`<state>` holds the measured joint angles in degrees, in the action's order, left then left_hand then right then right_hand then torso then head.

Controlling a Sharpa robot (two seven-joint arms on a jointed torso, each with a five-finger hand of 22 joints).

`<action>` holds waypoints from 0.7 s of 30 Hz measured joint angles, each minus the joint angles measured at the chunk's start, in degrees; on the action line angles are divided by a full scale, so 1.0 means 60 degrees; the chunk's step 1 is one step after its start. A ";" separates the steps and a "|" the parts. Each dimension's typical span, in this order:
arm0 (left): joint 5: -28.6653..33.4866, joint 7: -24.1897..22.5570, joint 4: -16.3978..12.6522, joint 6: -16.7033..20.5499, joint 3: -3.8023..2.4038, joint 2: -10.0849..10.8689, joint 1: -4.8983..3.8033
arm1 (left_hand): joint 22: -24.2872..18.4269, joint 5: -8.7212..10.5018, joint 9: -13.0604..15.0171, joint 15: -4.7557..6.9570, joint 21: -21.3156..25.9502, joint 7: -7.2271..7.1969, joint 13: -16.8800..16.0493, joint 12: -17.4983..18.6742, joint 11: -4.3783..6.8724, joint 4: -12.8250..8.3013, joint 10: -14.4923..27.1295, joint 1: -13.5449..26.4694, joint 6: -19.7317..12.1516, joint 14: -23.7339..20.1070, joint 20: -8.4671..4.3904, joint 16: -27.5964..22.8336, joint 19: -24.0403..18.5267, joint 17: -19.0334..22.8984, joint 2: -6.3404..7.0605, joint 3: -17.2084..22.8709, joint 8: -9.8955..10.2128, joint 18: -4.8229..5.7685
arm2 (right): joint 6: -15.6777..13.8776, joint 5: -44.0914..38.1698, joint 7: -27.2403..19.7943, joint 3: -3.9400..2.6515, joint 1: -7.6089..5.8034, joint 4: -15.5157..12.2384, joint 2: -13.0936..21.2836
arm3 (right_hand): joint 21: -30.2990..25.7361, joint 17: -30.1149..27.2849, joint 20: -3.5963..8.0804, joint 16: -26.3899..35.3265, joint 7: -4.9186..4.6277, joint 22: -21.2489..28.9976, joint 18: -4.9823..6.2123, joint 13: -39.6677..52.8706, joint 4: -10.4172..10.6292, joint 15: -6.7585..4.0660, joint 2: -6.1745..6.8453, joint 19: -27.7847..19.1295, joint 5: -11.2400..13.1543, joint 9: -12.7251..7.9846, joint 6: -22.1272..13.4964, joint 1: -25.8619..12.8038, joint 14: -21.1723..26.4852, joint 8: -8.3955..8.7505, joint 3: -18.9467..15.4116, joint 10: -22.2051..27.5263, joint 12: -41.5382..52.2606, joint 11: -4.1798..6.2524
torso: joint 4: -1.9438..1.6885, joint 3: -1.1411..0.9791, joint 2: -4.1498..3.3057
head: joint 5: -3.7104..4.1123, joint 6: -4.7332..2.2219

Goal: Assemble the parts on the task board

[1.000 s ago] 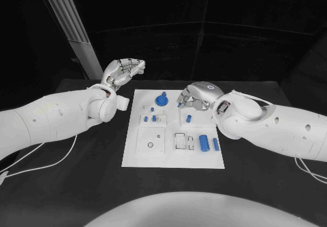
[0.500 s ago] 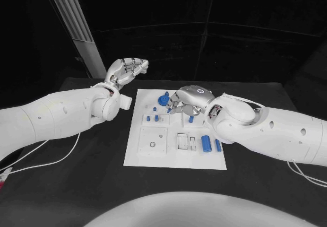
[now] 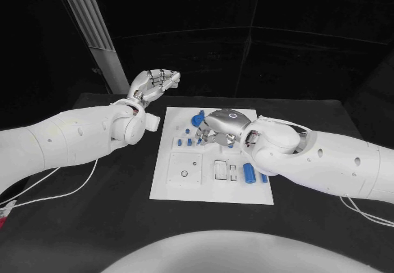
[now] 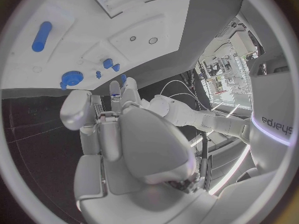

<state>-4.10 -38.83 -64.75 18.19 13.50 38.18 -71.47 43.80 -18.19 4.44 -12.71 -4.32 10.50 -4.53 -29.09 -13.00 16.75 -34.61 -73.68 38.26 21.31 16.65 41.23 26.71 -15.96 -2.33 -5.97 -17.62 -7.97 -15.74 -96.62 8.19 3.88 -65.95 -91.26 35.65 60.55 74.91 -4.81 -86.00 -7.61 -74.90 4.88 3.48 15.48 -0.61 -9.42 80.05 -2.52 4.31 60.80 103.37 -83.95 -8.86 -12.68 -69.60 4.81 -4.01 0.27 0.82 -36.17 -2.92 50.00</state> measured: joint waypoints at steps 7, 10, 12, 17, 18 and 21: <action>0.0000 0.0000 0.0009 -0.0002 0.0000 -0.0009 0.0002 | -0.0002 0.0000 0.0000 0.0000 0.0000 -0.0015 0.0000 0.0000 0.0000 0.0000 0.0000 0.0000 -0.0015 0.0000 0.0000 0.0000 0.0000 0.0001 0.0000 0.0000 0.0000 0.0000 | 0.0456 -0.0052 0.0017 0.0004 0.0110 0.0039 -0.0137 | -0.0046 0.0000 0.0000 0.0000 0.0001 0.0000 0.0000 0.0000 0.0000 0.0000 0.0000 0.0000 0.0000 -0.0011 -0.0001 0.0000 0.0000 0.0009 0.0000 0.0000 0.0000 0.0001 | 0.0001 -0.0001 0.0000 | -0.0006 0.0000; 0.0000 0.0000 0.0009 -0.0004 0.0000 -0.0012 0.0003 | -0.0001 0.0000 0.0000 0.0000 0.0000 -0.0015 0.0000 0.0000 0.0000 0.0000 0.0000 0.0000 -0.0015 0.0000 0.0000 0.0000 0.0000 0.0000 0.0000 0.0000 0.0001 0.0000 | 0.0628 -0.0063 0.0025 0.0004 0.0178 0.0089 -0.0214 | -0.0046 -0.0001 -0.0034 0.0000 0.0001 0.0000 0.0001 0.0000 0.0000 0.0000 0.0000 -0.0033 0.0000 -0.0013 -0.0002 0.0000 0.0000 0.0009 0.0000 0.0000 0.0000 0.0000 | 0.0001 -0.0001 0.0000 | -0.0016 0.0000; 0.0000 0.0000 0.0014 -0.0006 0.0000 -0.0014 0.0004 | -0.0001 0.0000 0.0000 0.0000 0.0000 -0.0014 0.0000 0.0000 0.0000 0.0000 0.0000 0.0000 -0.0015 0.0000 0.0000 0.0000 0.0000 0.0002 0.0000 0.0000 0.0001 0.0000 | 0.0744 -0.0071 0.0031 0.0005 0.0229 0.0132 -0.0274 | -0.0046 -0.0001 -0.0034 0.0000 0.0002 0.0000 0.0000 0.0000 0.0000 0.0000 0.0000 -0.0033 0.0000 -0.0011 -0.0002 0.0000 0.0000 0.0010 0.0000 0.0000 0.0000 0.0001 | 0.0001 -0.0001 0.0000 | -0.0016 0.0000; 0.0000 0.0000 0.0020 -0.0009 0.0000 -0.0020 0.0007 | -0.0001 0.0000 0.0000 0.0000 0.0000 -0.0014 -0.0001 0.0000 0.0000 0.0000 0.0000 0.0000 -0.0014 0.0000 0.0000 0.0000 0.0000 0.0010 0.0000 0.0000 0.0001 0.0000 | 0.0998 -0.0091 0.0055 0.0008 0.0353 0.0244 -0.0379 | -0.0086 -0.0001 -0.0033 0.0000 0.0002 0.0000 0.0000 0.0000 0.0000 0.0000 0.0000 -0.0033 0.0000 -0.0008 -0.0003 0.0000 0.0000 0.0011 0.0000 0.0000 -0.0038 0.0001 | 0.0000 -0.0001 0.0000 | 0.0007 0.0000; 0.0000 0.0000 0.0020 -0.0009 0.0000 -0.0021 0.0007 | -0.0001 0.0000 0.0000 0.0000 0.0000 -0.0014 -0.0001 0.0000 0.0000 0.0000 0.0000 0.0000 -0.0014 0.0000 0.0000 0.0000 0.0000 0.0010 0.0000 0.0000 0.0001 0.0000 | 0.1039 -0.0094 0.0061 0.0010 0.0376 0.0265 -0.0394 | -0.0086 0.0002 -0.0033 0.0000 0.0003 0.0000 0.0000 0.0000 0.0000 0.0000 0.0000 -0.0033 0.0000 -0.0008 -0.0003 0.0000 0.0000 0.0012 0.0000 0.0000 -0.0037 0.0001 | 0.0000 -0.0001 0.0000 | 0.0009 0.0000; 0.0000 0.0000 0.0020 -0.0011 0.0000 -0.0022 0.0007 | -0.0001 0.0000 0.0000 0.0000 0.0000 -0.0014 -0.0001 0.0000 0.0000 0.0000 0.0000 0.0000 -0.0015 0.0000 0.0000 0.0000 0.0000 0.0010 0.0000 0.0000 0.0001 0.0000 | 0.1163 -0.0102 0.0076 0.0012 0.0445 0.0335 -0.0445 | -0.0086 0.0006 -0.0033 0.0000 0.0004 0.0000 0.0001 0.0000 0.0000 0.0000 0.0000 -0.0033 0.0000 -0.0008 -0.0004 0.0000 0.0000 0.0015 0.0000 0.0035 -0.0037 -0.0034 | 0.0000 -0.0001 0.0000 | 0.0011 0.0000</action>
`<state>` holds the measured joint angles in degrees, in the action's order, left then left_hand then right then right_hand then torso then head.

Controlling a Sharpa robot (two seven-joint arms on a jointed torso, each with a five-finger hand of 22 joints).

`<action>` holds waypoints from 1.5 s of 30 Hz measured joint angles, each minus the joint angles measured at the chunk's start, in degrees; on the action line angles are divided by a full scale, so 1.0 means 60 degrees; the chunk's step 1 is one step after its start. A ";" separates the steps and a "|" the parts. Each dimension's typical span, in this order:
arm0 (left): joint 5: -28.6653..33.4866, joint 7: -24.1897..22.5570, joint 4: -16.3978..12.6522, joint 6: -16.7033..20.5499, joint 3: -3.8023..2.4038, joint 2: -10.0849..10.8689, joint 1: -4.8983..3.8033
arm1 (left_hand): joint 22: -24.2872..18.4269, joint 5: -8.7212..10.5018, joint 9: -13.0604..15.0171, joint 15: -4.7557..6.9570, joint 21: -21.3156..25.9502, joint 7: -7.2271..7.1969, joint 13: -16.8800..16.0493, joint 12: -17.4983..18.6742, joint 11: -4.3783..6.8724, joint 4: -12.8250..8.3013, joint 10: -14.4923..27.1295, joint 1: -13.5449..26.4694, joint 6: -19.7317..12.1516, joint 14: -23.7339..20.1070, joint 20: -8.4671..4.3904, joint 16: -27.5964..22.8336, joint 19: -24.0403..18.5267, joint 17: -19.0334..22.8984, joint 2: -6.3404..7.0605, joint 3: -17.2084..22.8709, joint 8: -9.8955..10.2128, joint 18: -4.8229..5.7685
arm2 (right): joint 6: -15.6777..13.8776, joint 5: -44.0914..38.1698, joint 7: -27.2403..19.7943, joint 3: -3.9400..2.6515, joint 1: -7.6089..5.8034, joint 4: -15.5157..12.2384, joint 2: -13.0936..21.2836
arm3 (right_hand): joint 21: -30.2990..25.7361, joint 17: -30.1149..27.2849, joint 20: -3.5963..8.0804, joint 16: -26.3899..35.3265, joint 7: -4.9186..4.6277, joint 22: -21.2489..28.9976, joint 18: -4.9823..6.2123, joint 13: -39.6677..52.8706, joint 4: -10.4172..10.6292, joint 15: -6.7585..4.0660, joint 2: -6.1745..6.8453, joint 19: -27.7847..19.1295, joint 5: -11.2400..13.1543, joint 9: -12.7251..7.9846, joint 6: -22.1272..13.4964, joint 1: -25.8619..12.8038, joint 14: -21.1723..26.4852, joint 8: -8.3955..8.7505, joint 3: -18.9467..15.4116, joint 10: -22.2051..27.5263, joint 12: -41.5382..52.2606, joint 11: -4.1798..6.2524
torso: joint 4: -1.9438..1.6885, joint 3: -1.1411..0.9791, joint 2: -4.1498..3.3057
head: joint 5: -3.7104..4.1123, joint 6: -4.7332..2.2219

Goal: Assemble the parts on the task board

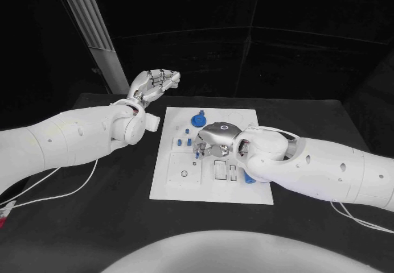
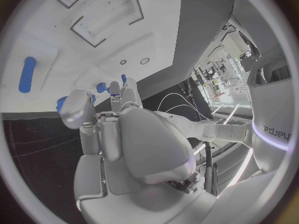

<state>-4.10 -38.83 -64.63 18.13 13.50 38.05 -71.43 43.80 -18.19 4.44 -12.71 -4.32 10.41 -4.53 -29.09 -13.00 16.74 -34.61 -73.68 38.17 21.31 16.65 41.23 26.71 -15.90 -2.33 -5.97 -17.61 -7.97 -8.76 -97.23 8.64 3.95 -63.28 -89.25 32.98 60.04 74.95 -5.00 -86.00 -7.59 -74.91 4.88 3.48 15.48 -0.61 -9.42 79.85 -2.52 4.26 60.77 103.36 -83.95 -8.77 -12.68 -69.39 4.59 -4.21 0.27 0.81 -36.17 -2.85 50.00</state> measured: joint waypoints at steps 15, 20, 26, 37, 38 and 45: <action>0.0001 0.0000 -0.0008 -0.0005 0.0000 0.0000 0.0001 | -0.0002 0.0000 0.0000 0.0020 0.0000 0.0000 0.0002 0.0000 -0.0022 0.0000 0.0021 -0.0031 0.0000 -0.0021 0.0000 0.0000 0.0000 0.0014 -0.0031 0.0000 -0.0034 0.0000 | 0.0306 -0.0297 0.0009 0.0248 0.0168 0.0313 -0.0307 | -0.0036 0.0000 0.0000 0.0000 0.0002 0.0000 -0.0001 0.0000 -0.0001 0.0000 0.0000 0.0000 0.0000 -0.0002 -0.0002 0.0000 0.0000 0.0057 -0.0001 0.0000 0.0000 0.0001 | 0.0000 0.0000 -0.0005 | -0.0033 0.0000; 0.0001 0.0000 -0.0009 -0.0006 0.0000 0.0004 0.0001 | -0.0009 0.0000 0.0000 0.0035 0.0000 0.0000 0.0007 0.0000 -0.0035 0.0000 0.0035 -0.0036 0.0000 -0.0036 0.0000 0.0000 0.0000 0.0019 -0.0036 0.0000 -0.0036 0.0000 | 0.0280 -0.0483 0.0009 0.0264 0.0168 0.0332 -0.0325 | -0.0036 0.0002 0.0000 -0.0001 -0.0025 0.0000 -0.0001 0.0000 -0.0001 0.0000 -0.0001 0.0000 0.0000 -0.0003 -0.0041 -0.0001 0.0000 0.0057 -0.0001 0.0000 -0.0038 0.0001 | 0.0000 0.0000 -0.0005 | -0.0043 0.0000; 0.0002 0.0000 -0.0009 -0.0007 0.0000 0.0006 0.0002 | -0.0009 0.0000 0.0000 0.0035 0.0000 0.0000 0.0007 0.0000 -0.0035 0.0000 0.0035 -0.0036 0.0000 -0.0035 0.0000 0.0000 0.0000 0.0018 -0.0036 0.0000 -0.0035 0.0000 | 0.0220 -0.0638 0.0022 0.0275 0.0168 0.0337 -0.0328 | -0.0036 0.0002 0.0000 -0.0001 -0.0025 0.0000 -0.0001 0.0000 0.0001 0.0000 -0.0001 0.0000 0.0000 -0.0004 -0.0042 -0.0001 0.0000 0.0057 0.0001 -0.0001 -0.0038 0.0001 | 0.0001 0.0000 -0.0005 | -0.0029 0.0000; 0.0002 0.0000 -0.0009 -0.0011 0.0000 0.0011 0.0002 | -0.0008 0.0000 0.0000 0.0035 0.0000 0.0001 0.0006 0.0000 -0.0035 0.0000 0.0035 -0.0036 0.0001 -0.0035 0.0000 0.0000 0.0000 0.0018 -0.0036 0.0000 -0.0035 0.0000 | 0.0045 -0.0781 0.0066 0.0283 0.0178 0.0342 -0.0325 | -0.0035 -0.0001 0.0000 -0.0001 -0.0024 0.0000 -0.0001 0.0000 0.0028 0.0000 -0.0001 0.0001 0.0000 -0.0011 -0.0043 -0.0001 0.0000 0.0058 0.0027 -0.0001 -0.0038 0.0001 | 0.0005 0.0000 -0.0003 | -0.0021 0.0000; 0.0002 0.0000 -0.0009 -0.0011 0.0000 0.0013 0.0002 | -0.0008 0.0000 0.0000 0.0035 0.0000 0.0000 0.0006 0.0000 -0.0035 0.0000 0.0035 -0.0036 0.0001 -0.0035 0.0000 0.0000 0.0000 0.0018 -0.0036 0.0000 -0.0035 0.0001 | 0.0027 -0.0786 0.0067 0.0283 0.0178 0.0342 -0.0325 | -0.0035 -0.0001 0.0001 -0.0001 -0.0024 0.0000 0.0000 0.0000 0.0028 0.0000 -0.0001 0.0000 0.0000 -0.0012 -0.0043 -0.0001 0.0000 0.0058 0.0027 -0.0001 -0.0038 0.0001 | 0.0005 0.0000 -0.0003 | -0.0020 0.0000; 0.0002 0.0000 -0.0011 -0.0011 0.0000 0.0020 0.0002 | -0.0007 0.0000 0.0000 0.0035 0.0000 0.0000 0.0005 0.0000 -0.0035 0.0000 0.0035 -0.0036 0.0001 -0.0035 0.0000 0.0000 0.0000 0.0017 -0.0036 0.0000 -0.0035 0.0001 | -0.0124 -0.0814 0.0063 0.0283 0.0179 0.0342 -0.0339 | -0.0034 -0.0002 0.0001 -0.0001 -0.0024 0.0000 -0.0001 0.0000 0.0028 0.0000 -0.0001 0.0001 0.0000 -0.0018 -0.0044 -0.0001 0.0000 0.0058 0.0027 -0.0001 -0.0038 0.0001 | 0.0006 0.0000 -0.0003 | -0.0014 0.0000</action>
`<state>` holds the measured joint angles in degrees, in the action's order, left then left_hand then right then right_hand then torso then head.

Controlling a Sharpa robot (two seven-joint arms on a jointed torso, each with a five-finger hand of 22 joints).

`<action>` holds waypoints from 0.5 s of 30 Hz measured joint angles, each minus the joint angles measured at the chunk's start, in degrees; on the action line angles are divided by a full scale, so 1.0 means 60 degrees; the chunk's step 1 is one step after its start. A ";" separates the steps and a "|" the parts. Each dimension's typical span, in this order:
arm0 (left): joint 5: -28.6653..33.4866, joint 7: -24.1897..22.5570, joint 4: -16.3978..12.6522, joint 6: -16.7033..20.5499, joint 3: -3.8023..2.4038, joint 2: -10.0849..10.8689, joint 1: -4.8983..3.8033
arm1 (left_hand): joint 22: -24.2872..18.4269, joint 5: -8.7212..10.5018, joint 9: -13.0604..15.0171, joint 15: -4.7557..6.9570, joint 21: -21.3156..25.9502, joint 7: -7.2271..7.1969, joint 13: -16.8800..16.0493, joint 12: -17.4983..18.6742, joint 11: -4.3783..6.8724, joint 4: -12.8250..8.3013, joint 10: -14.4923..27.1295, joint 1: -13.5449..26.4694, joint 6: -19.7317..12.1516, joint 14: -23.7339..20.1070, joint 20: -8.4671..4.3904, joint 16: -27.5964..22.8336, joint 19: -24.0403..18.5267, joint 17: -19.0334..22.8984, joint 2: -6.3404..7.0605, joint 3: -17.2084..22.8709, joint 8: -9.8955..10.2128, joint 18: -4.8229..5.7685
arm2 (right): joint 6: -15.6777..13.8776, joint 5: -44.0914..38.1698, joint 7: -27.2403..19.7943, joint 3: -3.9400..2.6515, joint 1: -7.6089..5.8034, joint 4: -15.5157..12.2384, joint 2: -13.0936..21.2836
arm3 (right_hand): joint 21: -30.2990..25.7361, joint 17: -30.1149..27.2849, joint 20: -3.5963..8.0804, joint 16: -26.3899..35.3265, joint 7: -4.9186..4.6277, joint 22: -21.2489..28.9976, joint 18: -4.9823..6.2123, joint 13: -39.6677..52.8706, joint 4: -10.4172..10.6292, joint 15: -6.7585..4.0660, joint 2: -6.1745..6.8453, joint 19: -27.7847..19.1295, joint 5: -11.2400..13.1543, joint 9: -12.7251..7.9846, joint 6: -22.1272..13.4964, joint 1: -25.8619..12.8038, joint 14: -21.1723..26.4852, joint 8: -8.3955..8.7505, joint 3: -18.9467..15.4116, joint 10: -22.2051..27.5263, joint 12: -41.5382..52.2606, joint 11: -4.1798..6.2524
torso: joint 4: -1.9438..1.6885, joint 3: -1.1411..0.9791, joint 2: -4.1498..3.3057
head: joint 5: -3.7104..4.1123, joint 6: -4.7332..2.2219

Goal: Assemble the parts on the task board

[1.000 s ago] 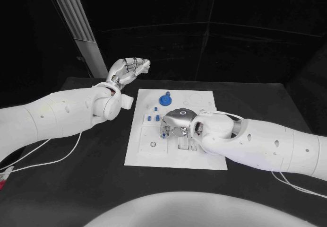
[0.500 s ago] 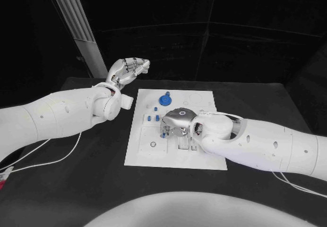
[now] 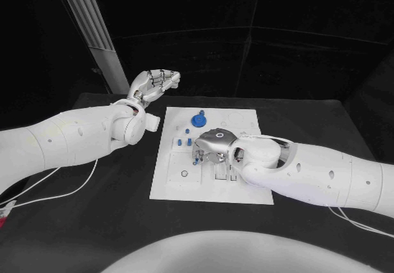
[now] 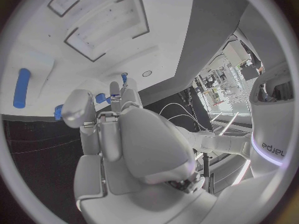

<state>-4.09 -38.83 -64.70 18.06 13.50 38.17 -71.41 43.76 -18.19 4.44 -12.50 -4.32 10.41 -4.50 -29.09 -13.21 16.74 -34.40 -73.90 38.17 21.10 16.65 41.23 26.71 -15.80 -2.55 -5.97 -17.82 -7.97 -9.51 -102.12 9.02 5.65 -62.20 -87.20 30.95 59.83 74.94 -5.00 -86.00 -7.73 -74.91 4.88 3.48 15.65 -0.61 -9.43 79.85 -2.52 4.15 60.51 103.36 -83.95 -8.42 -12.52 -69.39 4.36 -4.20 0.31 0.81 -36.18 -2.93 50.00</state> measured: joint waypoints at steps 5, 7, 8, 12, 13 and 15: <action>0.0000 0.0000 0.0000 -0.0001 0.0000 0.0000 0.0000 | 0.0001 0.0000 0.0000 0.0000 0.0000 0.0000 0.0000 0.0000 0.0000 0.0000 0.0000 0.0000 0.0000 0.0000 0.0000 0.0000 0.0000 0.0000 0.0000 0.0000 0.0000 -0.0001 | -0.0066 -0.0009 -0.0014 0.0000 0.0000 0.0026 -0.0020 | 0.0000 -0.0001 0.0000 0.0000 0.0001 0.0000 0.0001 0.0000 0.0000 0.0000 0.0000 0.0000 0.0000 0.0007 0.0000 0.0000 0.0000 0.0000 0.0000 0.0000 0.0000 0.0000 | -0.0001 0.0002 0.0001 | 0.0006 0.0000; 0.0000 0.0000 0.0001 -0.0001 0.0000 0.0000 0.0000 | 0.0001 0.0000 0.0000 0.0000 0.0000 0.0000 0.0000 0.0000 0.0000 0.0000 0.0000 0.0000 0.0000 0.0000 0.0000 0.0000 0.0000 0.0000 0.0000 0.0000 0.0000 -0.0001 | -0.0084 -0.0012 -0.0016 0.0000 0.0000 0.0045 -0.0022 | 0.0001 -0.0001 0.0000 0.0000 0.0001 0.0000 0.0000 0.0000 0.0000 0.0000 0.0000 0.0000 0.0000 0.0008 -0.0001 0.0000 0.0000 0.0000 0.0000 0.0000 0.0000 0.0000 | -0.0001 0.0002 0.0002 | 0.0007 0.0000; 0.0000 0.0000 0.0001 -0.0001 0.0000 0.0000 0.0000 | 0.0001 0.0000 0.0000 0.0000 0.0000 0.0000 0.0000 0.0000 0.0000 0.0000 0.0000 0.0000 0.0000 0.0000 0.0000 0.0000 0.0000 0.0000 0.0000 0.0000 0.0000 0.0000 | -0.0088 -0.0013 -0.0017 0.0000 0.0000 0.0053 -0.0026 | 0.0001 -0.0001 0.0000 0.0000 0.0001 0.0000 0.0001 0.0000 0.0000 0.0000 0.0000 0.0000 0.0000 0.0008 -0.0001 0.0000 0.0000 0.0000 0.0000 0.0000 0.0000 0.0000 | 0.0000 0.0002 0.0002 | 0.0007 0.0000; 0.0000 0.0000 0.0002 -0.0001 0.0000 0.0003 0.0000 | 0.0001 0.0000 0.0000 0.0000 0.0000 0.0000 -0.0001 0.0000 0.0000 0.0000 0.0000 0.0000 0.0000 0.0000 0.0000 0.0000 0.0000 -0.0001 0.0000 0.0000 0.0000 0.0000 | -0.0096 -0.0017 -0.0024 0.0000 0.0001 0.0088 -0.0063 | 0.0001 -0.0001 0.0000 0.0000 0.0004 0.0000 0.0001 0.0000 -0.0001 0.0000 0.0000 0.0000 0.0000 0.0008 -0.0004 0.0000 0.0000 0.0000 -0.0001 0.0000 0.0000 0.0000 | -0.0001 0.0000 0.0003 | 0.0013 0.0000; 0.0000 0.0000 0.0002 -0.0001 0.0000 0.0005 0.0000 | 0.0001 0.0000 0.0000 0.0000 0.0000 0.0000 -0.0001 0.0000 0.0000 0.0000 0.0000 0.0000 0.0000 0.0000 0.0000 0.0000 0.0000 -0.0001 0.0000 0.0000 0.0000 -0.0001 | -0.0096 -0.0018 -0.0026 0.0000 0.0001 0.0103 -0.0077 | 0.0001 -0.0001 0.0000 0.0000 0.0005 0.0000 0.0000 0.0000 -0.0001 0.0000 0.0000 0.0000 0.0000 0.0008 -0.0005 0.0000 0.0000 0.0000 -0.0001 0.0000 0.0000 0.0000 | -0.0001 0.0000 0.0003 | 0.0014 0.0000; 0.0001 0.0000 0.0002 -0.0001 0.0000 0.0006 0.0000 | 0.0001 0.0000 0.0000 0.0000 0.0000 0.0000 -0.0001 0.0000 0.0000 0.0000 0.0000 0.0000 0.0000 0.0000 0.0000 0.0000 0.0000 -0.0001 0.0000 0.0000 0.0000 0.0000 | -0.0096 -0.0018 -0.0029 0.0000 0.0001 0.0125 -0.0100 | 0.0001 -0.0001 0.0000 0.0000 0.0008 0.0000 0.0001 0.0000 -0.0001 0.0000 0.0000 0.0000 0.0000 0.0008 -0.0008 0.0000 0.0000 0.0000 -0.0001 0.0000 0.0000 0.0000 | -0.0001 0.0001 0.0003 | 0.0015 0.0000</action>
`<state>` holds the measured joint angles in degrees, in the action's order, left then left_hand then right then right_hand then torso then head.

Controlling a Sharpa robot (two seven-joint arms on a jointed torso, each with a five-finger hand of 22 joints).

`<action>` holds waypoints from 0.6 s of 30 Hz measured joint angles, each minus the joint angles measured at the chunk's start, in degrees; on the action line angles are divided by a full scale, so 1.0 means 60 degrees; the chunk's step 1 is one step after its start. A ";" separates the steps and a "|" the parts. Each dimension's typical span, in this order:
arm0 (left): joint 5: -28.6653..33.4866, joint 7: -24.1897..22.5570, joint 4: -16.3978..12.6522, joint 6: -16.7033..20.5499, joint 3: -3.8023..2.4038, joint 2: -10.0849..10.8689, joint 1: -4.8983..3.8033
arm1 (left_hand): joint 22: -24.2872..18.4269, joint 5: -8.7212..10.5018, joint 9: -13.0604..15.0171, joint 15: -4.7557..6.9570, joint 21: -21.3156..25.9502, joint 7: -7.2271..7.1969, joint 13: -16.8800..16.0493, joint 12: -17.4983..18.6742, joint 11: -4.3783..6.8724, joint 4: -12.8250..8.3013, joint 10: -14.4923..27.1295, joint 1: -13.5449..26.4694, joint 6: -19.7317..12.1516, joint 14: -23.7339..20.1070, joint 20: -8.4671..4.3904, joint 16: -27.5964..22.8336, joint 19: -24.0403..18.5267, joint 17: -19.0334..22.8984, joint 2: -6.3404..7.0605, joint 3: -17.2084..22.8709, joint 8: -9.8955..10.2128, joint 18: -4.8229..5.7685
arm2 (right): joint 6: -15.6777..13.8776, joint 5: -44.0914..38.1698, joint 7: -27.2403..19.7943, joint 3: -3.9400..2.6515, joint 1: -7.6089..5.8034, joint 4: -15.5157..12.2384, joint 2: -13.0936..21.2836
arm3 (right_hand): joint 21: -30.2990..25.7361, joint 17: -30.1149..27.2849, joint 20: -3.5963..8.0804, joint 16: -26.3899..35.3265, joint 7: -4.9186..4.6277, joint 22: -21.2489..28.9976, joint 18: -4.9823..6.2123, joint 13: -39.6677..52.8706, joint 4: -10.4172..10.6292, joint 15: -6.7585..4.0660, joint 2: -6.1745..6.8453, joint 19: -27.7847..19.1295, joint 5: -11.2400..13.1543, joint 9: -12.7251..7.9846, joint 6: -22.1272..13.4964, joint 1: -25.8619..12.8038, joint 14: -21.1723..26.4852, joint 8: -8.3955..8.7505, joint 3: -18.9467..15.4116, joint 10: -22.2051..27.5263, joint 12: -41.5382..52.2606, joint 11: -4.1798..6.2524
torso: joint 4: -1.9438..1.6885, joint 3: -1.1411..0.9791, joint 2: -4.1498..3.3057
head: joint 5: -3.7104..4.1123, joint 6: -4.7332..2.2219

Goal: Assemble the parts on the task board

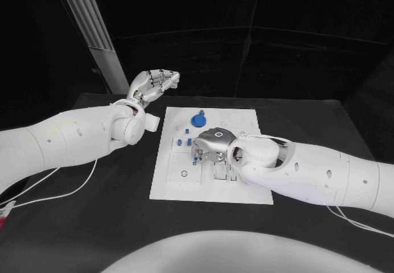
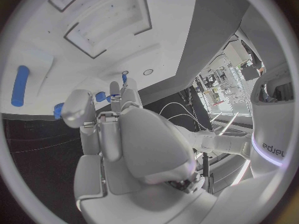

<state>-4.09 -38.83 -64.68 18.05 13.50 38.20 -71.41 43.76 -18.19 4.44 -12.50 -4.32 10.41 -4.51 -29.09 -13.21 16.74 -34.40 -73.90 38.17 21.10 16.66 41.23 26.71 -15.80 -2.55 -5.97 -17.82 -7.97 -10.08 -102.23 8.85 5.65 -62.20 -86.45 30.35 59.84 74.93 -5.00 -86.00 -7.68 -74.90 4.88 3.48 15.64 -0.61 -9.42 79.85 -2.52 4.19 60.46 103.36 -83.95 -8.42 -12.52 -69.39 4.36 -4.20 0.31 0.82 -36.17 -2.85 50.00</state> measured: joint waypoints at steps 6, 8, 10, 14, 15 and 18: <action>0.0001 0.0000 0.0000 0.0000 0.0000 0.0000 0.0000 | 0.0001 0.0000 0.0000 0.0000 0.0000 0.0000 -0.0001 0.0000 0.0000 0.0000 0.0000 0.0000 0.0000 0.0000 0.0000 0.0000 0.0000 0.0000 0.0000 0.0000 0.0000 0.0000 | 0.0011 -0.0002 -0.0007 0.0000 0.0001 0.0075 -0.0080 | 0.0000 0.0000 0.0000 0.0000 0.0001 0.0000 0.0000 0.0000 0.0000 0.0000 0.0000 0.0000 0.0000 -0.0001 -0.0001 0.0000 0.0000 0.0000 0.0000 0.0000 0.0000 0.0000 | -0.0001 0.0000 0.0000 | 0.0005 0.0000; 0.0001 0.0000 0.0000 0.0000 0.0000 0.0000 0.0000 | 0.0000 0.0000 0.0000 0.0000 0.0000 0.0000 -0.0001 0.0000 0.0000 0.0000 0.0000 0.0000 0.0000 0.0000 0.0000 0.0000 0.0000 0.0000 0.0000 0.0000 0.0000 0.0000 | 0.0014 -0.0003 -0.0008 0.0000 0.0003 0.0097 -0.0100 | 0.0000 0.0000 0.0000 0.0000 0.0001 0.0000 -0.0001 0.0000 -0.0001 0.0000 0.0000 0.0000 0.0000 -0.0001 -0.0002 0.0000 0.0000 0.0000 0.0000 0.0000 0.0000 0.0000 | -0.0004 0.0001 0.0000 | 0.0005 0.0000; 0.0001 0.0000 -0.0001 0.0000 0.0000 0.0002 0.0000 | 0.0001 0.0000 0.0000 0.0000 0.0000 0.0000 -0.0001 0.0000 0.0000 0.0000 0.0000 0.0000 0.0000 0.0000 0.0000 0.0000 0.0000 0.0000 0.0000 0.0000 0.0000 0.0000 | 0.0017 -0.0003 -0.0009 0.0000 0.0008 0.0116 -0.0120 | 0.0000 -0.0001 0.0000 0.0000 0.0003 0.0000 -0.0001 0.0000 0.0000 0.0000 0.0000 0.0000 0.0000 -0.0002 -0.0003 0.0000 0.0000 0.0000 -0.0001 0.0000 0.0000 0.0000 | -0.0006 0.0001 0.0000 | 0.0005 0.0000; 0.0001 0.0000 -0.0001 0.0000 0.0000 0.0004 0.0000 | 0.0001 0.0000 0.0000 0.0000 0.0000 0.0000 -0.0001 0.0000 0.0000 0.0000 0.0000 0.0000 0.0000 0.0000 0.0000 0.0000 0.0000 0.0000 0.0000 0.0000 0.0000 0.0001 | 0.0034 -0.0005 -0.0009 0.0000 0.0022 0.0145 -0.0156 | 0.0000 -0.0001 0.0000 0.0000 0.0004 0.0000 -0.0001 0.0000 -0.0001 0.0000 0.0000 0.0000 0.0000 -0.0003 -0.0004 0.0000 0.0000 0.0000 -0.0001 0.0000 0.0000 0.0000 | -0.0007 0.0002 0.0000 | -0.0006 0.0000; 0.0001 0.0000 -0.0001 0.0000 0.0000 0.0004 0.0000 | 0.0001 0.0000 0.0000 0.0000 0.0000 0.0000 -0.0001 0.0000 0.0000 0.0000 0.0000 0.0000 0.0000 0.0000 0.0000 0.0000 0.0000 0.0000 0.0000 0.0000 0.0000 0.0000 | 0.0043 -0.0005 -0.0009 0.0001 0.0024 0.0150 -0.0162 | 0.0000 -0.0001 0.0000 0.0000 0.0004 0.0000 0.0000 0.0000 0.0000 0.0000 0.0000 0.0000 0.0000 -0.0003 -0.0005 0.0000 0.0000 0.0000 -0.0001 0.0000 0.0000 0.0000 | -0.0007 0.0002 0.0000 | -0.0009 0.0000; 0.0001 0.0000 0.0000 -0.0001 0.0000 0.0004 0.0000 | 0.0001 0.0000 0.0000 0.0000 0.0000 0.0000 -0.0001 0.0000 0.0000 0.0000 0.0000 0.0000 0.0000 0.0000 0.0000 0.0000 0.0000 -0.0001 0.0000 0.0000 0.0000 0.0000 | 0.0076 -0.0006 -0.0009 0.0001 0.0030 0.0158 -0.0168 | 0.0000 -0.0001 -0.0034 0.0000 0.0005 0.0000 -0.0001 0.0000 -0.0001 0.0000 0.0000 -0.0034 0.0000 -0.0004 -0.0005 0.0000 0.0000 0.0000 -0.0001 0.0000 0.0000 0.0000 | -0.0007 0.0002 0.0003 | -0.0012 0.0000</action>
<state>-4.08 -38.83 -64.68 18.05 13.50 38.23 -71.41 43.77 -18.19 4.44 -12.50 -4.32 10.41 -4.51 -29.09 -13.21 16.74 -34.40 -73.90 38.17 21.10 16.65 41.23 26.71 -15.80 -2.55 -5.97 -17.82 -7.97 -9.63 -102.26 8.79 5.66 -62.02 -85.50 29.34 59.84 74.92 -5.21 -86.00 -7.66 -74.90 4.88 3.48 15.64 -0.61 -9.43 79.65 -2.52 4.17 60.43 103.36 -83.95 -8.42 -12.53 -69.39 4.36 -4.20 0.26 0.83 -36.15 -2.92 50.00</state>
